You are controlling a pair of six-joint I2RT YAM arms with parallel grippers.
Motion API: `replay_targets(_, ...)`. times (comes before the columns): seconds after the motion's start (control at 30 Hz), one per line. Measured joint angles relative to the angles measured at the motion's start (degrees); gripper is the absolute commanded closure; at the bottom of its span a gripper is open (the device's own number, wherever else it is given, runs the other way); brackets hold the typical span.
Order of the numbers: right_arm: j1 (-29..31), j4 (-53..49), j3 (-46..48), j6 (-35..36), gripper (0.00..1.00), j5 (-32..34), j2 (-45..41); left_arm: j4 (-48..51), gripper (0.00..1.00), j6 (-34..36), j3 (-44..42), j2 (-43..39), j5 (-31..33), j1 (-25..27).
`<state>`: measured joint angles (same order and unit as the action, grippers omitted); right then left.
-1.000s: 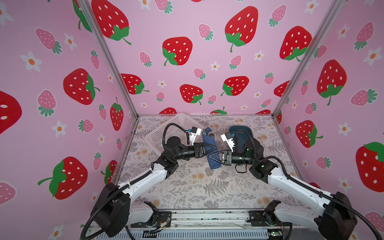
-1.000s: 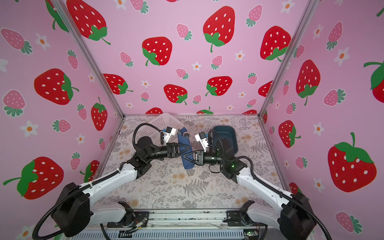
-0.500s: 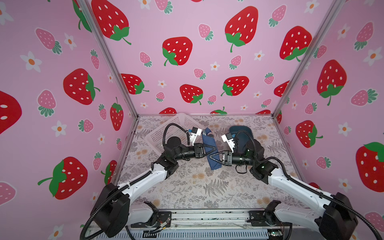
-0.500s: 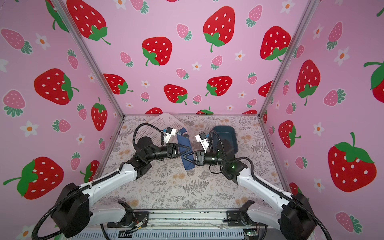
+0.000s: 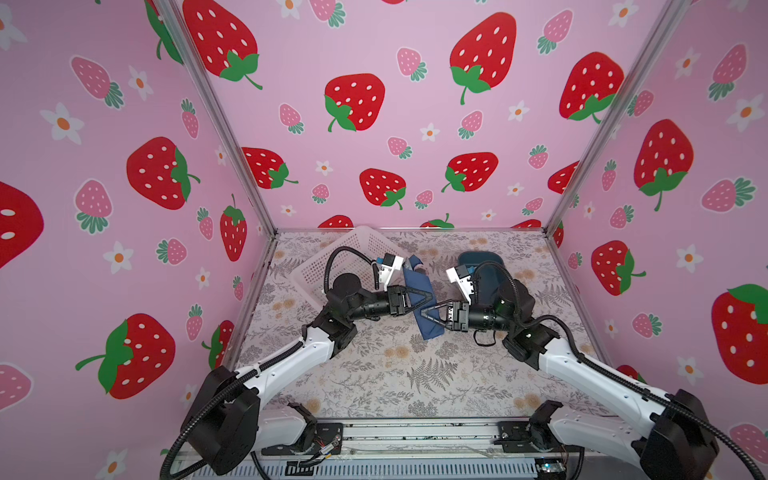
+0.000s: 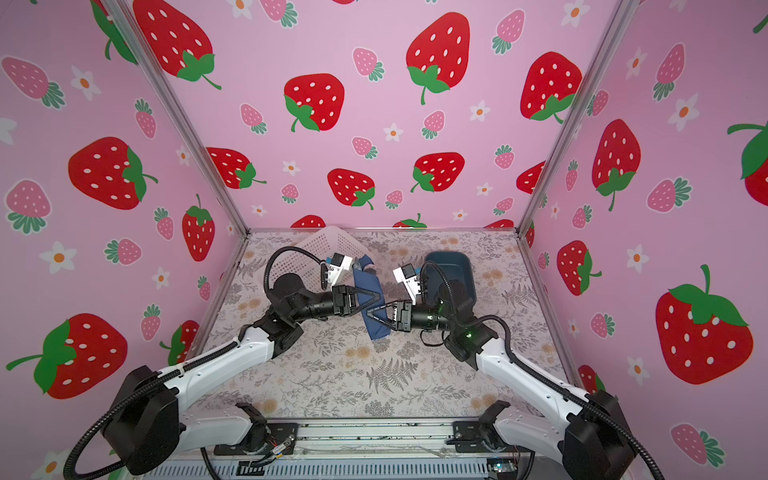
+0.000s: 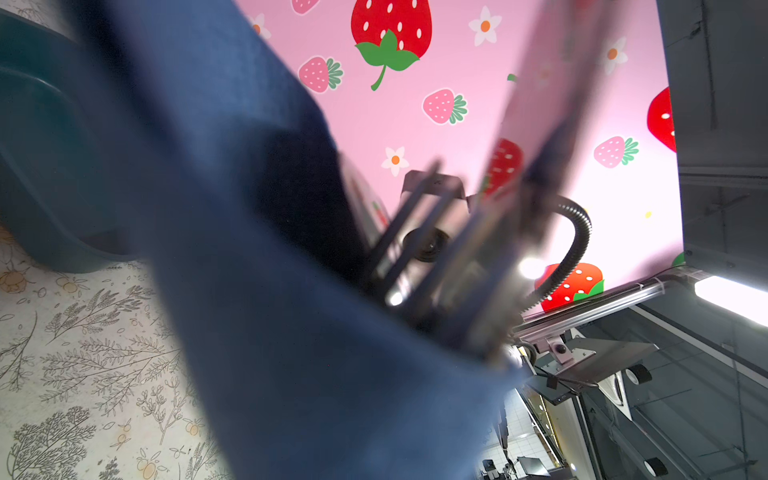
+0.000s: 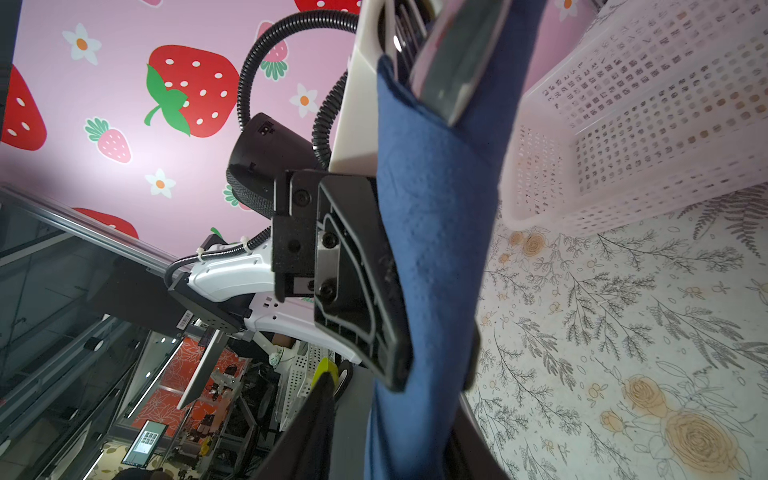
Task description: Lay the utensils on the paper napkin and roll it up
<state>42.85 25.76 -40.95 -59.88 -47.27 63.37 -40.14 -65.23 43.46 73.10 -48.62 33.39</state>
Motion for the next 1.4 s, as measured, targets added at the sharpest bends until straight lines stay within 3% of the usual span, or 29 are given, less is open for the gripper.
replay_targets(0.1, -0.2, 1.3, 0.1, -0.8, 0.62, -0.8, 0.4, -0.9, 0.83, -0.4, 0.0, 0.0, -0.1, 0.0)
replay_targets(0.27, -0.4, 4.2, 1.0, -3.2, 0.78, -1.9, 0.8, -2.1, 0.81, -0.7, 0.0, 0.0, -0.4, 0.0)
replay_targets(0.33, -0.4, 4.3, 1.2, -3.6, 0.83, -2.3, 0.9, -2.2, 0.76, -0.6, 0.0, 0.0, -0.4, 0.0)
replay_targets(0.53, -0.4, 1.1, 0.9, -1.5, 0.85, -0.9, 0.9, 1.7, 0.59, 1.9, 0.3, -0.4, 0.1, 0.0)
replay_targets(0.63, -0.4, -1.5, 0.4, 0.0, 0.85, 0.5, 0.8, 4.0, 0.58, 2.8, 0.3, -0.4, 0.4, 0.0)
replay_targets(0.8, -0.4, -3.2, -1.1, 1.6, 0.85, 1.9, 0.9, 4.7, 0.59, 2.9, 0.3, -0.4, 0.6, 0.1)
replay_targets(1.1, -0.4, -4.0, -1.3, 2.6, 0.83, 2.4, 1.2, 4.7, 0.73, 3.3, 0.3, -0.4, 0.6, 0.1)
replay_targets(1.4, -0.4, -4.2, -1.3, 3.0, 0.74, 2.4, 1.2, 4.7, 0.80, 3.5, 0.3, -0.4, 1.5, 0.0)
